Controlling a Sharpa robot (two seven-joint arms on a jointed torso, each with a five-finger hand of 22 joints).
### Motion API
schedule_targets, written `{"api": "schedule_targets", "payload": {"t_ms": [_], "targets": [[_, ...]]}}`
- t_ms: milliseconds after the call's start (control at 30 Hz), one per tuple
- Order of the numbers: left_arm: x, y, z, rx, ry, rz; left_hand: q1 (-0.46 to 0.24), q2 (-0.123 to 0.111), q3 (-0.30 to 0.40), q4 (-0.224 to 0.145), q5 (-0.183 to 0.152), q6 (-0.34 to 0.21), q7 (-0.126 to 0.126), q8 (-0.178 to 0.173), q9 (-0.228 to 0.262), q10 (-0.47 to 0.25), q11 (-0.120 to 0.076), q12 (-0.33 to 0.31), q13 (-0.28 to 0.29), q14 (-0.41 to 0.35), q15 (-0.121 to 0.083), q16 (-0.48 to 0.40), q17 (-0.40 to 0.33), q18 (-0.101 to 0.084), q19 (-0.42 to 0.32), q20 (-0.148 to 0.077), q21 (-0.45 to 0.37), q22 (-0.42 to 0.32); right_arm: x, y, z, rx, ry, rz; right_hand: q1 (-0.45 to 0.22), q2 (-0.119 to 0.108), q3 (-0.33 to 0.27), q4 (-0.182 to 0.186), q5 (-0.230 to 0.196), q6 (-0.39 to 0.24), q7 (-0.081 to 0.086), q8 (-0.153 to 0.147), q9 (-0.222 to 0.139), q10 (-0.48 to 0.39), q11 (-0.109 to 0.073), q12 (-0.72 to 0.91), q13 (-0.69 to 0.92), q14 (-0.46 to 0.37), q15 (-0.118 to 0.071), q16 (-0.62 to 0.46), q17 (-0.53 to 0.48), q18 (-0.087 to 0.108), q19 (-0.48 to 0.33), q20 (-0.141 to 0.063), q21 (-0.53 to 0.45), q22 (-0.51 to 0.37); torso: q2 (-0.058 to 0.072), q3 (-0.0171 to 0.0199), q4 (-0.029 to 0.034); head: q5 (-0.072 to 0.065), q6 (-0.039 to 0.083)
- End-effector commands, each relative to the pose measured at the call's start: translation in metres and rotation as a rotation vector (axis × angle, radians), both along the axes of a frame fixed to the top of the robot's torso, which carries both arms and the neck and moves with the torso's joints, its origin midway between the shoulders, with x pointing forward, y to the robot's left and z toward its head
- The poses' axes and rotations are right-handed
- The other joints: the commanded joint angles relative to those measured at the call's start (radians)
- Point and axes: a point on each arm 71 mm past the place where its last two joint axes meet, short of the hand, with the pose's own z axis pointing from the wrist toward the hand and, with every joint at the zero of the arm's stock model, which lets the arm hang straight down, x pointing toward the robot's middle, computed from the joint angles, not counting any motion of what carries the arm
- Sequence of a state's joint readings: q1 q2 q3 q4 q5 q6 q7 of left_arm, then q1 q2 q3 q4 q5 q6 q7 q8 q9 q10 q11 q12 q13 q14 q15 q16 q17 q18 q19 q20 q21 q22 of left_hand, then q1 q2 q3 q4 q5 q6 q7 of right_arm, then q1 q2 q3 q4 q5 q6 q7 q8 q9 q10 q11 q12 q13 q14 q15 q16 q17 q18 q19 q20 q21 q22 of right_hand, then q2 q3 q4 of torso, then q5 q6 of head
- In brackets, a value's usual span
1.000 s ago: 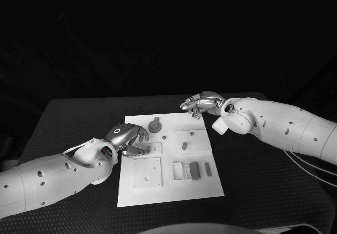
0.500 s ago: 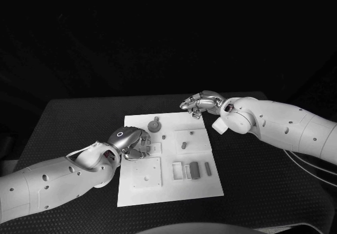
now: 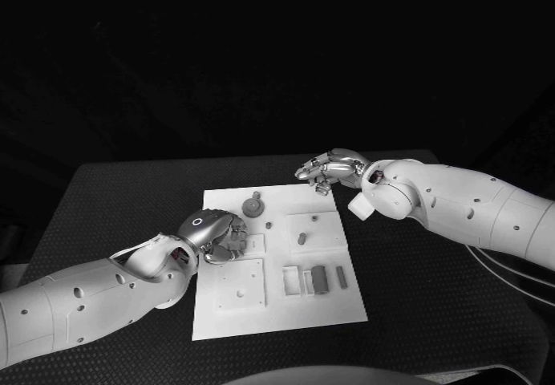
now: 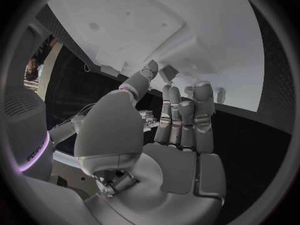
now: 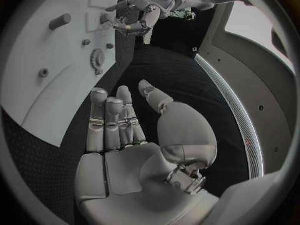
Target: Assemble the parts on the task board
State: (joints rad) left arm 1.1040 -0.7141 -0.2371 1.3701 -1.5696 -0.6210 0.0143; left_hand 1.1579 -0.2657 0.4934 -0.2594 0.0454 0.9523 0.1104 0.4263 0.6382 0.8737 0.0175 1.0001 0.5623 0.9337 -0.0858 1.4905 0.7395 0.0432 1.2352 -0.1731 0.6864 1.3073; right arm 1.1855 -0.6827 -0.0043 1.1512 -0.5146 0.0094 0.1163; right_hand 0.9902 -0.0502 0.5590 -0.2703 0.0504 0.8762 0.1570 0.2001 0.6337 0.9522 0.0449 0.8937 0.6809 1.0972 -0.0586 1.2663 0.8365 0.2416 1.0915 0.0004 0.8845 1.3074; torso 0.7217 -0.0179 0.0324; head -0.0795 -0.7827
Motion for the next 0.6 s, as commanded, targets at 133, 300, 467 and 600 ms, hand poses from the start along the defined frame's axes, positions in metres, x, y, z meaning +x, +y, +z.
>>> {"api": "schedule_targets", "payload": {"t_ms": [133,300,467,600], "targets": [[0.0015,-0.0030,-0.0011,0.009,0.001,-0.007,0.009,0.006,0.013,0.004,0.004,-0.009,0.005,-0.003,-0.009,0.003,0.001,0.006,-0.003,0.007,-0.002,0.006,0.000,0.079,0.003,-0.008,0.008,0.023,-0.0006,0.0010,-0.0001,0.005,-0.003,0.012,-0.009,0.000,0.000,0.004,0.004,0.000,0.004,-0.006,-0.001,-0.002,0.005,0.003,-0.001,-0.004,0.001,-0.004,-0.001,0.020,0.001,-0.003,-0.005,0.015,0.000,0.0001,-0.0004,0.000,0.000],[0.0034,-0.0026,-0.0025,0.018,0.007,0.001,0.007,0.009,0.015,0.008,0.004,-0.013,0.007,-0.006,-0.013,0.003,0.001,0.007,-0.003,0.008,-0.002,0.006,0.000,0.079,0.003,-0.009,0.010,0.023,-0.0007,0.0015,-0.0001,0.005,-0.002,0.013,-0.009,0.000,0.000,0.004,0.004,0.000,0.004,-0.006,-0.001,-0.002,0.005,0.003,-0.001,-0.004,0.001,-0.004,-0.001,0.020,0.001,-0.003,-0.005,0.015,0.000,0.0003,-0.0005,0.000,0.000],[0.0048,-0.0014,-0.0034,0.025,0.012,0.006,0.004,0.011,0.016,0.012,0.004,-0.015,0.008,-0.008,-0.016,0.003,0.001,0.008,-0.003,0.009,-0.002,0.007,0.000,0.078,0.003,-0.009,0.011,0.023,-0.0006,0.0007,-0.0003,0.004,-0.002,0.011,-0.010,0.000,0.000,0.004,0.004,0.000,0.004,-0.006,-0.001,-0.002,0.005,0.003,-0.002,-0.004,0.001,-0.004,-0.001,0.020,0.001,-0.003,-0.005,0.015,0.000,0.0007,-0.0004,-0.001,0.000],[0.0057,-0.0011,-0.0048,0.035,0.022,0.011,-0.002,0.012,0.016,0.019,0.004,-0.018,0.009,-0.010,-0.020,0.004,0.002,0.009,-0.004,0.010,-0.001,0.007,-0.001,0.078,0.003,-0.009,0.013,0.023,-0.0009,0.0013,-0.0002,0.005,-0.002,0.013,-0.010,0.000,0.000,0.004,0.004,0.000,0.004,-0.006,-0.001,-0.002,0.005,0.004,-0.002,-0.004,0.001,-0.004,-0.001,0.020,0.001,-0.003,-0.005,0.015,0.000,0.0008,0.0000,-0.001,0.000]]}}
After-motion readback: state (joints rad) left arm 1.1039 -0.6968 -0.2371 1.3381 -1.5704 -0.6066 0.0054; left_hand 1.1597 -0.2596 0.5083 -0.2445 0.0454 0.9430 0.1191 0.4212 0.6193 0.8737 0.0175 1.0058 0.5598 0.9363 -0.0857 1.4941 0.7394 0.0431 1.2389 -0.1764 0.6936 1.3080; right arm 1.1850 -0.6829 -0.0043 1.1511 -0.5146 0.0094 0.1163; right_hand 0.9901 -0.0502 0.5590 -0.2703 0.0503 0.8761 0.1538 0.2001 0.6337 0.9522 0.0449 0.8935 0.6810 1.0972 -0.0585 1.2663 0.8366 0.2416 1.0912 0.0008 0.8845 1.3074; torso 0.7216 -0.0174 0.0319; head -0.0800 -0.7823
